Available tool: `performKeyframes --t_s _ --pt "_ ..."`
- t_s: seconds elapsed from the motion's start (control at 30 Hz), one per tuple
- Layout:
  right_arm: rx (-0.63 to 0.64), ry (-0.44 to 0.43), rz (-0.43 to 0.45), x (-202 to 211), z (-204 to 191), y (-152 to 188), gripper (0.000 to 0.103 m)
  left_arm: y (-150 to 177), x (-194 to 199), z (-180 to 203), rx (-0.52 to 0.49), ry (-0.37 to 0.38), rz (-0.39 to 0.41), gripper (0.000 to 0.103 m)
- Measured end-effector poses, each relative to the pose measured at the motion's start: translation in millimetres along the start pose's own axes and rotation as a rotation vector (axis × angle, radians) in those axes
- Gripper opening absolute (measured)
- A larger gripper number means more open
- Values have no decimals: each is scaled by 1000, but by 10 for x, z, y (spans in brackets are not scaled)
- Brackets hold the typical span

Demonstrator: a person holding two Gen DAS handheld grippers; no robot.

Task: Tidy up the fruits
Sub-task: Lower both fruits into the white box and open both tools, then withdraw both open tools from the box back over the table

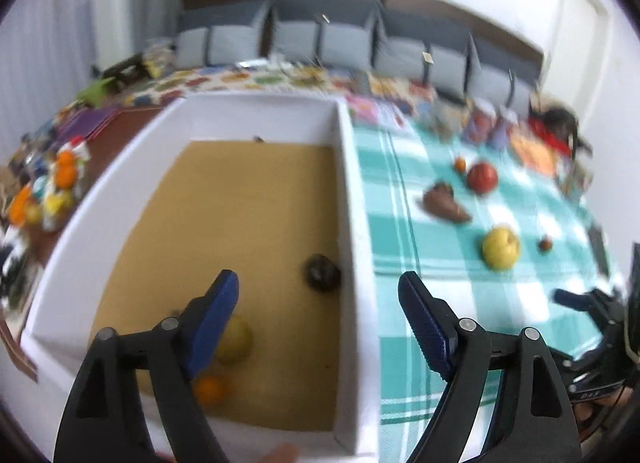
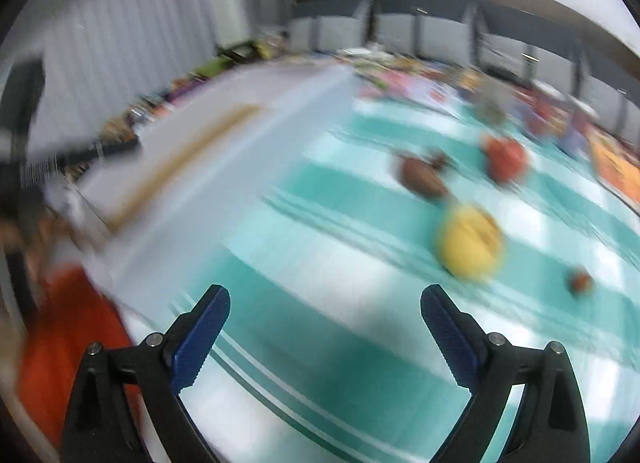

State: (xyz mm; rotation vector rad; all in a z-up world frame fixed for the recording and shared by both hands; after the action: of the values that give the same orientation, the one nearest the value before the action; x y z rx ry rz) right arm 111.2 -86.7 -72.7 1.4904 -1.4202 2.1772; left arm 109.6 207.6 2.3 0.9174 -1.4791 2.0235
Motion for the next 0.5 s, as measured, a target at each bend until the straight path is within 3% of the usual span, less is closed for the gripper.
performKeyframes --t_s 0.1,0.2,0.5 --pt "-37 99 -66 54 330 599 96 98 -264 224 -121 -68 -75 84" --pt "-90 159 -76 179 578 916 96 193 -347 410 -198 -99 -88 84" --pt "-196 197 -33 374 931 976 96 386 -415 549 -226 -176 -71 84"
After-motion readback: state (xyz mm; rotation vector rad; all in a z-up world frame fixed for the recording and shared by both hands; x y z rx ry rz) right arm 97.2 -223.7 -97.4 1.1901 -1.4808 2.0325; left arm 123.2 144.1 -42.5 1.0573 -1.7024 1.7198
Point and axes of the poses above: each gripper's, at about its wrist camera, not at the fingertips, and x roughly against the way its jaws point, z to its right, y to its underside, the point moved 1 cm from there along -x, roughly the way its jaws point, and after that the axes turned 12 degrees about x, right-handed, at the moved point
